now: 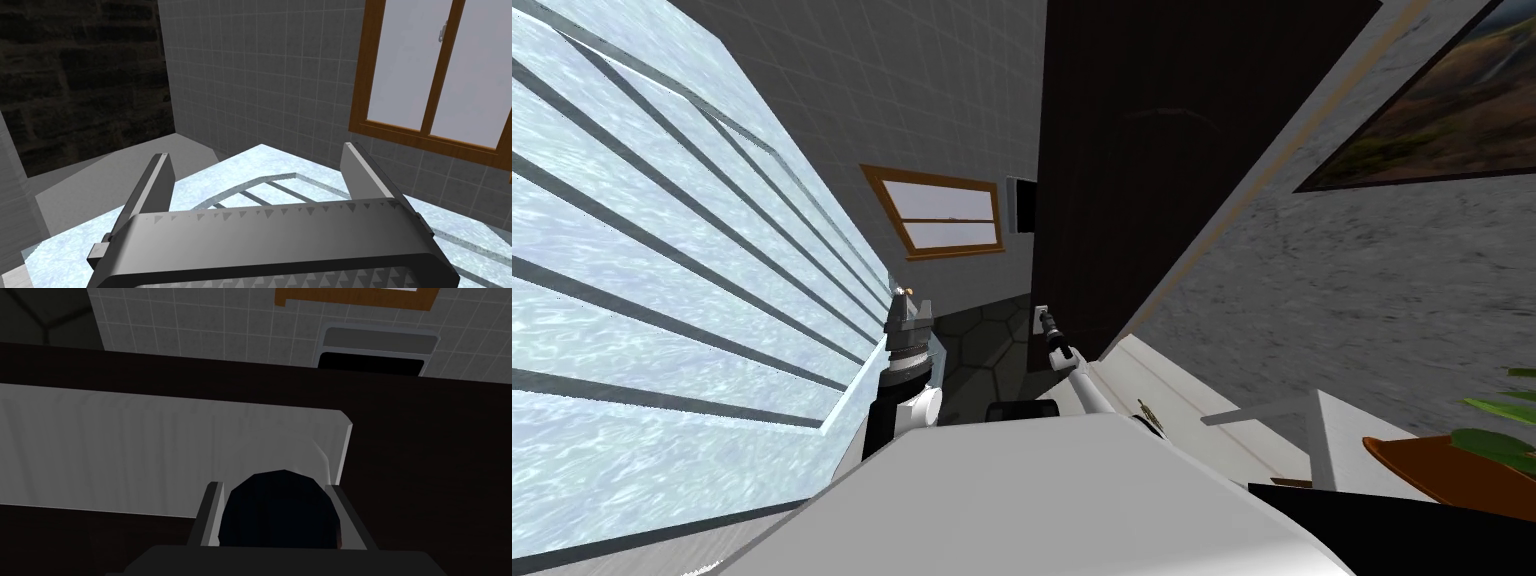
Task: Push the door open
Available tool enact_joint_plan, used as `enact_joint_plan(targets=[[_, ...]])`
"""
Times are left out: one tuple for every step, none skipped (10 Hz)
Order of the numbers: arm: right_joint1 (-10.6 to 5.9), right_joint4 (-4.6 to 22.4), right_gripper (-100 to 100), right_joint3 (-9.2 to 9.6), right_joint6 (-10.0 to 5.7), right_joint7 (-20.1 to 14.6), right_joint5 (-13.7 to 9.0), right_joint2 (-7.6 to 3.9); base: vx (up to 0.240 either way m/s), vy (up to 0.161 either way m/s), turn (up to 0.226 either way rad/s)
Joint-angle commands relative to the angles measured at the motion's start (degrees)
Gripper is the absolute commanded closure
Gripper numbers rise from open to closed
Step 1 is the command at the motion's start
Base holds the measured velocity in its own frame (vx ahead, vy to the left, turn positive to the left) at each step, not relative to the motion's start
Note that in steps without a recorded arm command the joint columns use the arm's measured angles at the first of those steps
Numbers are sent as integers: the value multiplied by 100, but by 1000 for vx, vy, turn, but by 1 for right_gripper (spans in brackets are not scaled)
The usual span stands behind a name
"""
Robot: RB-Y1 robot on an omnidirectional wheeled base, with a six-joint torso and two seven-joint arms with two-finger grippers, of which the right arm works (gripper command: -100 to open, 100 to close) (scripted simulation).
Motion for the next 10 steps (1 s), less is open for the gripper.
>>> enact_joint_plan(targets=[[21, -78, 100, -194, 7, 6, -39, -113, 139, 131, -65], [15, -69, 100, -246, 6, 20, -46, -113, 133, 138, -61], [9, -60, 100, -299, 5, 33, -53, -113, 111, 96, -63], [3, -51, 100, -350, 4, 47, -60, -110, 96, 82, -62], [3, -51, 100, -350, 4, 47, -60, -110, 62, 54, -18], [3, -51, 100, -350, 4, 47, -60, -110, 19, 19, 3], [-14, -25, 100, -501, 0, 86, -80, -98, 74, 89, -84], [-20, -17, 100, -549, -1, 98, -86, -92, 114, 154, -131], [-25, -9, 100, -597, -3, 111, -93, -85, 120, 127, -83], [-36, 6, 100, -687, -5, 134, -105, -70, 132, 114, -100]])
